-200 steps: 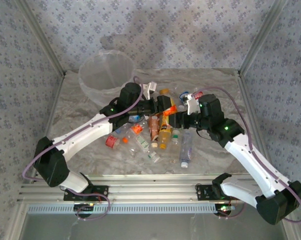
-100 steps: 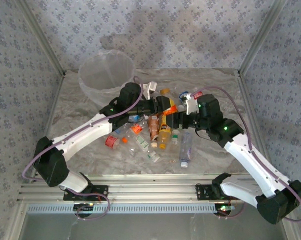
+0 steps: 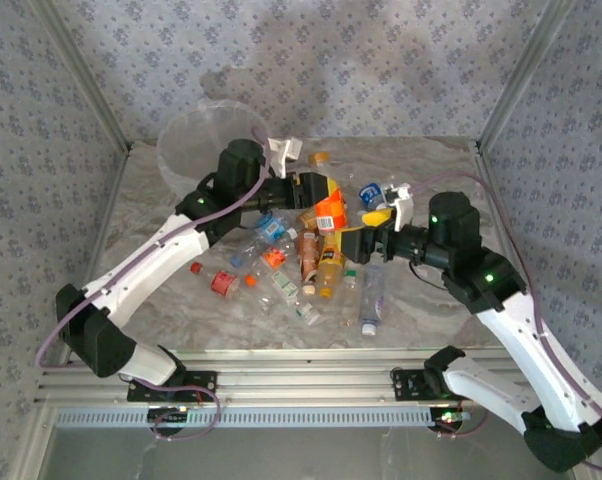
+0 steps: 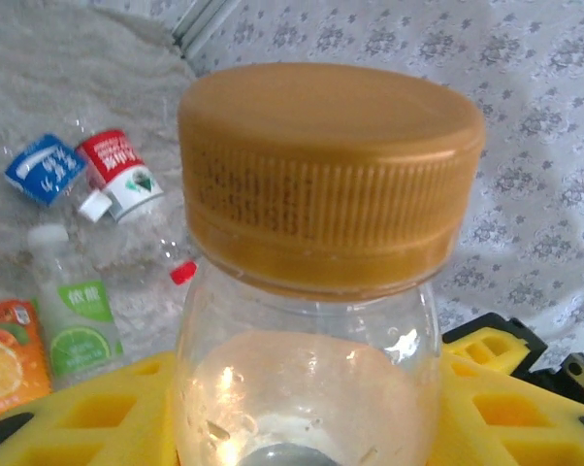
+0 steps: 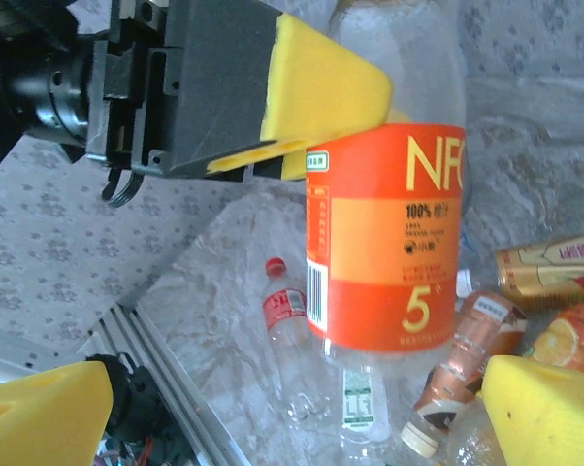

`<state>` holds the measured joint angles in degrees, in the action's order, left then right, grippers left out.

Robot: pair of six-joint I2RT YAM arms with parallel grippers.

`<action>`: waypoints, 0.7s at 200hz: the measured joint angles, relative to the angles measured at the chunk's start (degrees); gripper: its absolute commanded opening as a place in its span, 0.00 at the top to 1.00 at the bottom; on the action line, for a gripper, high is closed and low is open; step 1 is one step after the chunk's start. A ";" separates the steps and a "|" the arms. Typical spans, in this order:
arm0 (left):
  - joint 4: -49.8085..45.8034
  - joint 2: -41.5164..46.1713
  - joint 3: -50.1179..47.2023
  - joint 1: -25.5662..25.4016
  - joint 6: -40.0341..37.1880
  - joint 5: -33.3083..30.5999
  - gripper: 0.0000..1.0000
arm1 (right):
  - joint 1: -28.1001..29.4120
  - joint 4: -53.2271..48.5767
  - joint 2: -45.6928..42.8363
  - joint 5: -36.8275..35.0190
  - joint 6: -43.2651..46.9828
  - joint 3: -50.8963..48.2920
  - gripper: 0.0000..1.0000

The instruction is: Put the plastic bottles in the bin

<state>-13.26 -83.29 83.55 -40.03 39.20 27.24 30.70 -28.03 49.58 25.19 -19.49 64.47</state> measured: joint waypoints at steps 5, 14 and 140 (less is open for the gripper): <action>-1.66 0.11 1.36 0.13 -1.77 -0.04 0.51 | -0.09 0.00 -0.68 0.20 0.00 0.15 0.00; -4.07 0.26 3.65 0.33 -4.87 -0.24 0.51 | -0.26 0.00 -1.66 0.37 -0.02 0.35 0.00; -30.49 1.22 23.30 10.21 -39.91 -20.74 0.55 | -0.35 -0.48 -4.50 -0.52 -0.22 0.52 0.00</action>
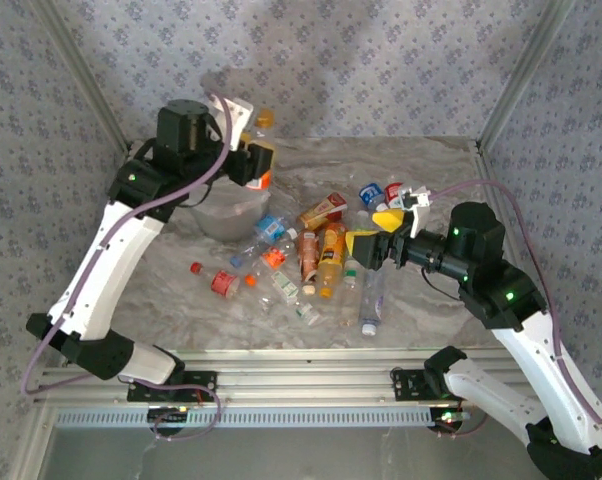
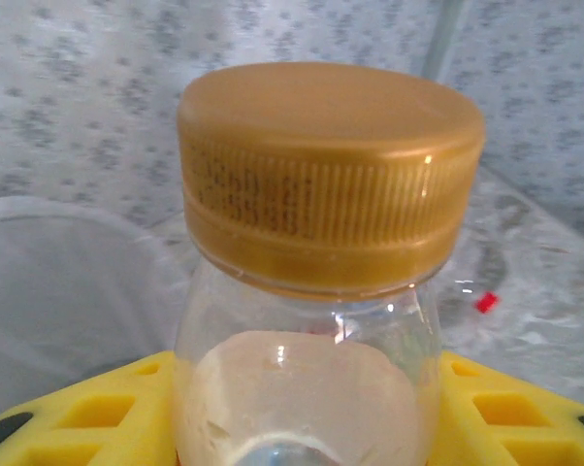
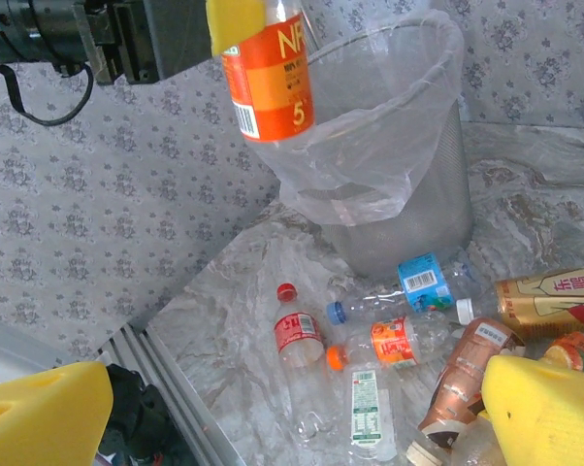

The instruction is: Put the plastic bottles in the bin

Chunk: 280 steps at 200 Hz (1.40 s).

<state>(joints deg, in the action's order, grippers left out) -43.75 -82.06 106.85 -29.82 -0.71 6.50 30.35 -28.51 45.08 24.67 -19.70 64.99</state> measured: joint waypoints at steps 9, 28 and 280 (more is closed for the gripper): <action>-0.50 0.00 0.59 1.64 -0.98 -0.70 0.55 | 0.00 0.00 -0.04 -0.07 0.00 0.00 0.00; -2.05 -0.48 2.34 5.18 -2.82 -1.97 0.56 | 0.00 -0.02 -0.04 -0.46 0.00 0.00 0.00; -18.29 -34.05 19.23 17.03 -8.09 -4.48 0.54 | 0.00 -8.22 -3.48 -5.49 1.09 -2.12 0.00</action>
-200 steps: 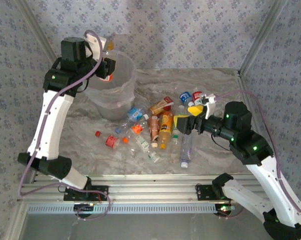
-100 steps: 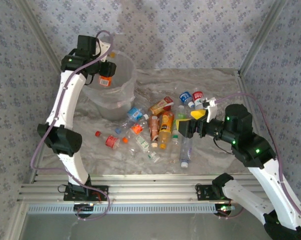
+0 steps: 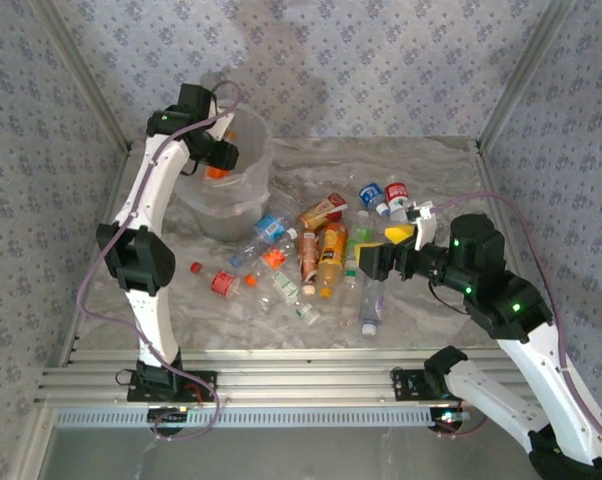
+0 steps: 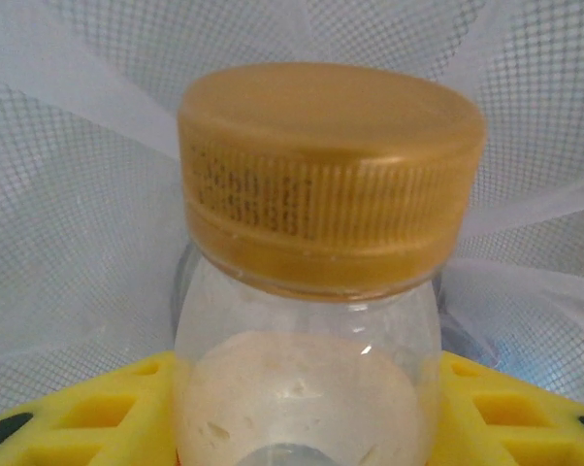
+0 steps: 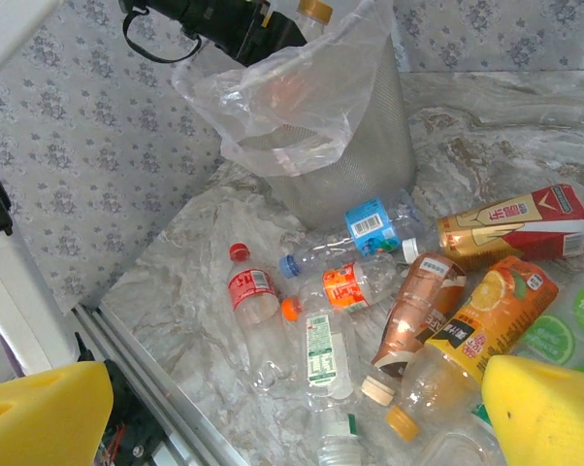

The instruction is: Put the plastic bottles in the bin

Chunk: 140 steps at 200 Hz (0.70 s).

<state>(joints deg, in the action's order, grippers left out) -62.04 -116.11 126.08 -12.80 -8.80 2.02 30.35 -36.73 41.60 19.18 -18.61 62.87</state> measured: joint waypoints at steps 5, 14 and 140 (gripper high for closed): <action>-0.07 -0.26 0.00 0.00 0.02 0.00 0.54 | 0.00 0.00 0.00 -0.17 0.00 -0.04 0.00; -0.26 -0.70 -0.02 0.00 0.07 0.00 0.54 | 0.00 0.00 -0.11 -0.37 0.00 -0.07 0.00; -0.63 -7.34 -5.57 0.00 0.94 0.70 0.51 | 0.00 0.02 -0.09 -1.20 -0.63 -1.66 0.00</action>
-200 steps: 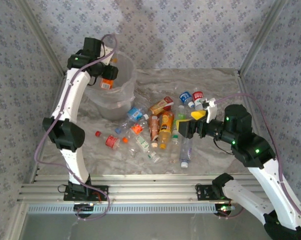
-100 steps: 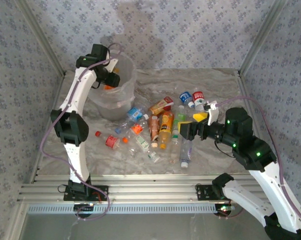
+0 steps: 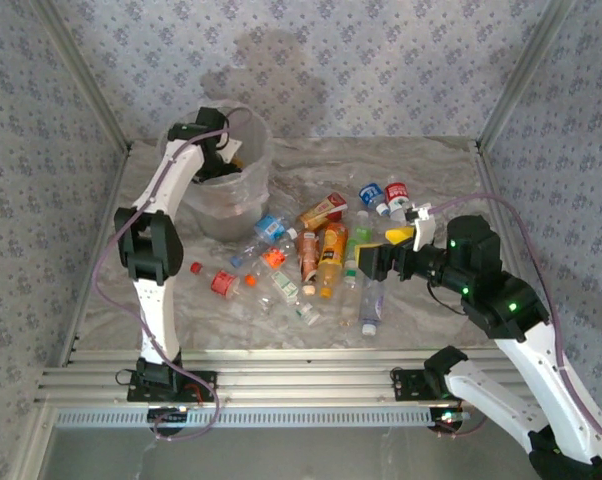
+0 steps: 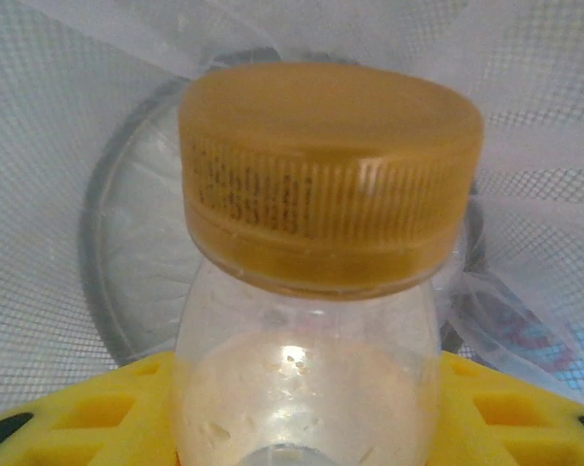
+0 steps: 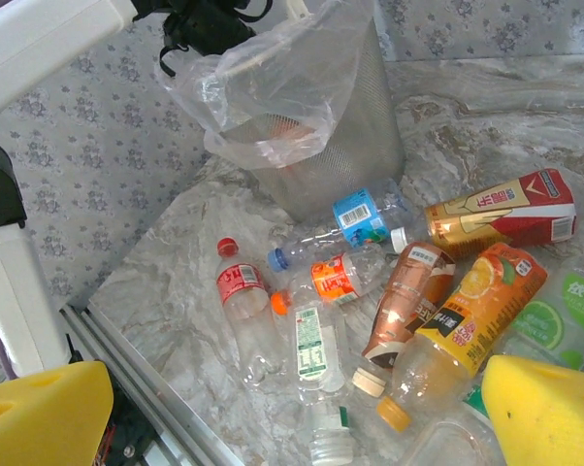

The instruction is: Put the plastic bottles in the bin

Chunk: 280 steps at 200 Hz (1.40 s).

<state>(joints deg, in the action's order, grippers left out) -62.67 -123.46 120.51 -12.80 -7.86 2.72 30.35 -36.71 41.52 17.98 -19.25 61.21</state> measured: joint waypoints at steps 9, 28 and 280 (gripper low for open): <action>0.20 -0.39 -0.72 0.00 0.07 0.04 0.50 | 0.00 0.00 0.00 -0.15 -0.07 -0.35 0.00; 0.57 -0.92 -2.25 0.00 0.42 0.24 0.48 | 0.00 0.00 0.09 -0.33 -0.48 -0.70 0.00; 4.33 17.22 -2.64 0.00 8.00 3.06 0.18 | -0.13 0.00 1.40 -4.85 -2.40 -2.10 0.08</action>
<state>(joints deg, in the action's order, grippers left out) -58.35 -106.24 117.86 -12.80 0.14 5.78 30.22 -36.71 42.92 13.13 -21.65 59.11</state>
